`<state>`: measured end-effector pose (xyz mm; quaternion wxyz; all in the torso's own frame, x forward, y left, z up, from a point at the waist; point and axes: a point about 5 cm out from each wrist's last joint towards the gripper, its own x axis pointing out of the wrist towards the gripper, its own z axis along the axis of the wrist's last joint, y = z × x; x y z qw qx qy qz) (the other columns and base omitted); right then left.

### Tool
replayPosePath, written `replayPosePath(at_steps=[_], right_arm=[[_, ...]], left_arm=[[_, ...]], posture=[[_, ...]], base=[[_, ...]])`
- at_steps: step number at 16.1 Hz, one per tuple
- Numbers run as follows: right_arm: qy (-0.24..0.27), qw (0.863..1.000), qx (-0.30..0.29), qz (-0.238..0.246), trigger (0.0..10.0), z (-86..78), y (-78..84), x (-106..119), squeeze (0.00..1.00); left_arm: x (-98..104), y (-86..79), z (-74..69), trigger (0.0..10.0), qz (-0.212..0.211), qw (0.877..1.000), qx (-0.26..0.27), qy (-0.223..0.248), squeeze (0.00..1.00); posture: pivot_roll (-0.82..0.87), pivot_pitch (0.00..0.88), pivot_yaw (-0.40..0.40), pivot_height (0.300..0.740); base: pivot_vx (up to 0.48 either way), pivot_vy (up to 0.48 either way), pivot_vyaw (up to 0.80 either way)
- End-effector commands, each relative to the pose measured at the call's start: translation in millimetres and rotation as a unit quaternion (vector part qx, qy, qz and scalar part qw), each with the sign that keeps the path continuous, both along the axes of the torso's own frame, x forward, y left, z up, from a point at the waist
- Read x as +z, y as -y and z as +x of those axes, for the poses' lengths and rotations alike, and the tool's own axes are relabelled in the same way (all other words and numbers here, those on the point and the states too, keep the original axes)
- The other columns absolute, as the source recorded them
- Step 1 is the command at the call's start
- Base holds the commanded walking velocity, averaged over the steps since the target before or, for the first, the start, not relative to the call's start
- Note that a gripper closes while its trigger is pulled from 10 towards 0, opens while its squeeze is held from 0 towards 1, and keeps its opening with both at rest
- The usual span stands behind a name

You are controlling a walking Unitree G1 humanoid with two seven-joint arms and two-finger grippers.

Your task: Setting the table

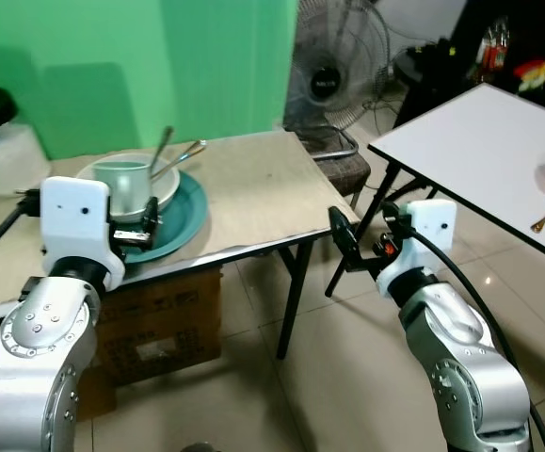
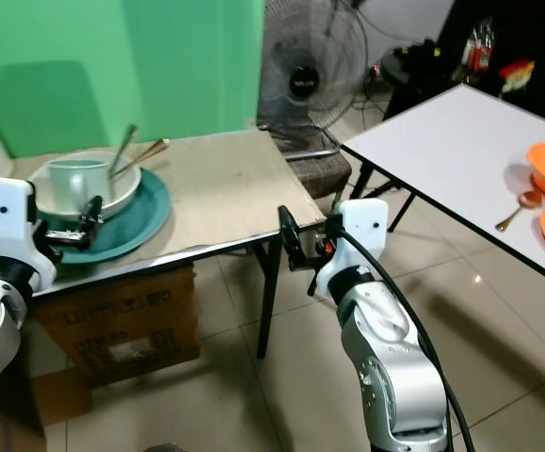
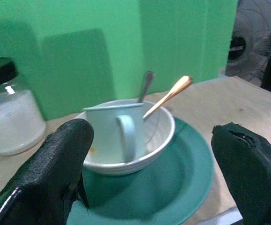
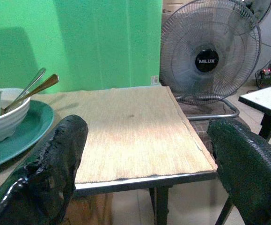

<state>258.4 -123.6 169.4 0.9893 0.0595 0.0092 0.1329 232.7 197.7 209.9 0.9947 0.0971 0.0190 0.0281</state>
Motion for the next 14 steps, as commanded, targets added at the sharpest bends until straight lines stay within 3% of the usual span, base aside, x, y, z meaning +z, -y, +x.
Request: replayPosePath(at_steps=[1,3,6,11,14], right_arm=[[0.005,1.0,-0.005,-0.01,10.0,1.4,4.3,1,0.0],[0.008,1.0,-0.004,-0.023,10.0,2.1,4.2,2,0.0],[0.005,1.0,-0.009,-0.026,10.0,4.1,5.9,1,0.0],[0.007,1.0,-0.011,-0.024,10.0,5.0,8.6,2,0.0],[0.015,0.999,-0.013,-0.051,10.0,5.4,9.3,3,0.0]], left_arm=[[-1,4.1,1.4,10.0,0.004,1.0,-0.007,-0.004,0.0],[0,3.3,4.1,10.0,-0.004,1.0,-0.002,-0.001,0.0],[0,7.4,13.3,10.0,-0.005,1.0,-0.011,0.0,0.0],[-3,9.8,18.4,10.0,0.0,1.0,-0.014,-0.01,0.0],[-5,12.0,21.2,10.0,0.004,1.0,-0.023,-0.015,0.0]], posture=[[0.07,0.023,-0.036,0.74],[0.07,0.02,-0.036,0.74],[0.06,0.013,-0.043,0.74],[0.05,0.003,-0.045,0.74],[0.05,0.002,-0.048,0.74]], base=[[0.0,0.0,0.0],[0.141,0.0,0.0],[0.29,0.0,0.7],[0.289,0.0,0.0],[0.292,0.0,0.69]])
